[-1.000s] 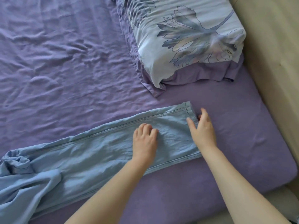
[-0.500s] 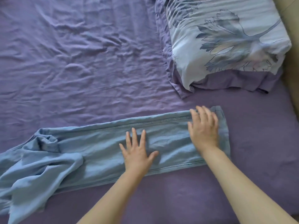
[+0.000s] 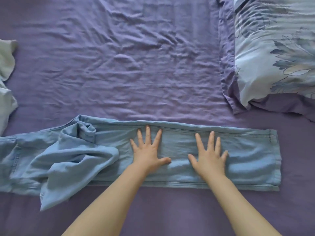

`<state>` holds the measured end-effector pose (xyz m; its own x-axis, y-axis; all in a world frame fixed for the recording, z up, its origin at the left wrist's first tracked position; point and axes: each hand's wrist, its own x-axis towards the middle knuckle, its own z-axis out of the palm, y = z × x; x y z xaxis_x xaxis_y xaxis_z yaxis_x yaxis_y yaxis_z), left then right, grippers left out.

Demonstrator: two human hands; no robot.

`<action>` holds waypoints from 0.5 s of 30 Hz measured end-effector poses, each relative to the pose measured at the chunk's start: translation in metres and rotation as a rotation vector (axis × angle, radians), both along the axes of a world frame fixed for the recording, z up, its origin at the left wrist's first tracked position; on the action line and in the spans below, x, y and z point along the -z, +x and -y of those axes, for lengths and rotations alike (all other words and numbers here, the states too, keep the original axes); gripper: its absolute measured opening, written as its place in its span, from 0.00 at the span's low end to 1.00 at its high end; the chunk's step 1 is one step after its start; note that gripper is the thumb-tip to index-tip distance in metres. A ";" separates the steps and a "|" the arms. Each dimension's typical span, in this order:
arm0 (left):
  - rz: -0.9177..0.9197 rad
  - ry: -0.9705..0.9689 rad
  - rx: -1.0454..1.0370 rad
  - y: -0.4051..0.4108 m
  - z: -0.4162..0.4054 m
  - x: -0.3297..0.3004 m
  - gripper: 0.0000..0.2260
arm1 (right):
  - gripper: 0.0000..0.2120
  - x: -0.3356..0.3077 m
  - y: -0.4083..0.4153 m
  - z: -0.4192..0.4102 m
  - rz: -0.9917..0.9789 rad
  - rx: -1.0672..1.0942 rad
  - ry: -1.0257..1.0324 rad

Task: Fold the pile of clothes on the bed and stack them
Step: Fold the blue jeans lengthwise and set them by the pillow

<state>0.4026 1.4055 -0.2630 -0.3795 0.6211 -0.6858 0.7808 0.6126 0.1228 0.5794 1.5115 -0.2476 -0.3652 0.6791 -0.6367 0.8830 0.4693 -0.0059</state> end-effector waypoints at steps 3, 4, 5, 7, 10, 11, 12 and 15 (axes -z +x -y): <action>-0.007 0.145 0.013 -0.016 0.018 -0.009 0.36 | 0.36 -0.006 -0.041 0.037 -0.106 -0.182 -0.043; -0.075 0.202 0.022 -0.025 0.026 -0.014 0.32 | 0.35 -0.005 -0.055 0.048 -0.122 -0.225 -0.054; -0.176 0.247 0.022 -0.035 0.032 -0.018 0.28 | 0.35 -0.004 -0.069 0.056 -0.127 -0.251 -0.062; -0.356 0.244 -0.032 -0.063 0.042 -0.025 0.26 | 0.34 -0.003 -0.096 0.065 -0.125 -0.282 -0.071; -0.361 0.020 -0.103 -0.106 0.049 -0.028 0.32 | 0.33 0.001 -0.133 0.075 -0.121 -0.348 -0.059; -0.315 -0.038 -0.097 -0.115 0.051 -0.026 0.34 | 0.33 0.003 -0.143 0.078 -0.122 -0.358 -0.063; -0.262 -0.068 -0.080 -0.121 0.052 -0.022 0.36 | 0.32 0.005 -0.151 0.079 -0.121 -0.354 -0.070; -0.146 -0.056 -0.052 -0.133 0.056 -0.009 0.38 | 0.31 0.018 -0.161 0.071 -0.070 -0.345 -0.081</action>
